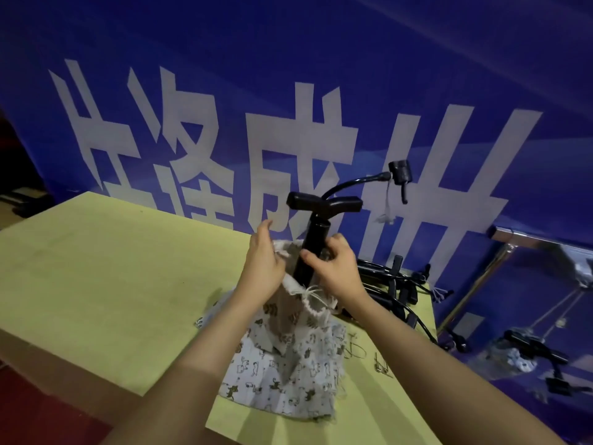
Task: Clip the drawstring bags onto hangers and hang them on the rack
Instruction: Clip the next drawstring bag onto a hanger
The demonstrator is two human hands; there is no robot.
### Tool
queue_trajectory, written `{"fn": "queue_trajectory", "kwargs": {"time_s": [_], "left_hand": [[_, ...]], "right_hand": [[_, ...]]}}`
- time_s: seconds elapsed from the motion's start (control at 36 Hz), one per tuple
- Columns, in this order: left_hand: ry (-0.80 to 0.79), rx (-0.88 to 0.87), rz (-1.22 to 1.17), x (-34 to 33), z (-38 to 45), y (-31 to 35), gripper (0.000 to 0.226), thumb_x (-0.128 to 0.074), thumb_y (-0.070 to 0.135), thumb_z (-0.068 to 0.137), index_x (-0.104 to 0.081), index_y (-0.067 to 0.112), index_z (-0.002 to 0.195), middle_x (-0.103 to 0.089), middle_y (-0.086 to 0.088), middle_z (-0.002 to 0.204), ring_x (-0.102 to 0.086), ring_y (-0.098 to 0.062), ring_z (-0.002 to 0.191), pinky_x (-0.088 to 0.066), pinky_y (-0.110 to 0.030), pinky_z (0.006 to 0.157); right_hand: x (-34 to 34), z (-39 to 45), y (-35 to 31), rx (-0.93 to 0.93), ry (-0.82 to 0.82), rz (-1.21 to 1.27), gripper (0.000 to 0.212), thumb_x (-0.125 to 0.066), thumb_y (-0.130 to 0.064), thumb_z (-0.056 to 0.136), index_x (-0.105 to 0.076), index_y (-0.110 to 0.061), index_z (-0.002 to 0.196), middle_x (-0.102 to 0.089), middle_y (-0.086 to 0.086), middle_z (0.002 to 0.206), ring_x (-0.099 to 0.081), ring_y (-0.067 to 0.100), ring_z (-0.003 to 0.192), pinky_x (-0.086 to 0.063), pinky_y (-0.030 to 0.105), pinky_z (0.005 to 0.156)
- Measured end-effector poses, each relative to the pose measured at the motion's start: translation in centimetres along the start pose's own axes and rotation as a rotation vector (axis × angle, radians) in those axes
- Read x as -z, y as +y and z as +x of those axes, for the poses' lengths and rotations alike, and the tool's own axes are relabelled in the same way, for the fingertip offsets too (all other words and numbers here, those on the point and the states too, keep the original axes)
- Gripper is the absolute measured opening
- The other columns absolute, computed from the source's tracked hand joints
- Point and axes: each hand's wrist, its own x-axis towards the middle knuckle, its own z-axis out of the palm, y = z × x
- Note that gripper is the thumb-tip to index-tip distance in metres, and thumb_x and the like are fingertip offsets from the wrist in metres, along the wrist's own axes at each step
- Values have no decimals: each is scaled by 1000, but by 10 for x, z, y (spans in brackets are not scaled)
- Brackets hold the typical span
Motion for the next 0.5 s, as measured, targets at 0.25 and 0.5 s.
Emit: {"fn": "queue_trajectory", "kwargs": {"time_s": [0.25, 0.5], "left_hand": [[136, 264, -143, 1, 14, 7, 24, -40, 2, 94, -56, 11, 109, -63, -16, 105, -56, -27, 76, -43, -34, 62], [146, 212, -735, 8, 26, 45, 27, -39, 6, 87, -55, 16, 68, -55, -6, 72, -48, -20, 69, -38, -31, 64]], "right_hand": [[20, 10, -12, 12, 18, 0, 16, -67, -24, 86, -60, -19, 101, -46, 2, 95, -51, 15, 88, -41, 17, 74], [16, 9, -14, 40, -64, -212, 37, -70, -27, 81, -61, -16, 115, -48, -2, 99, -55, 14, 87, -50, 28, 78]]}}
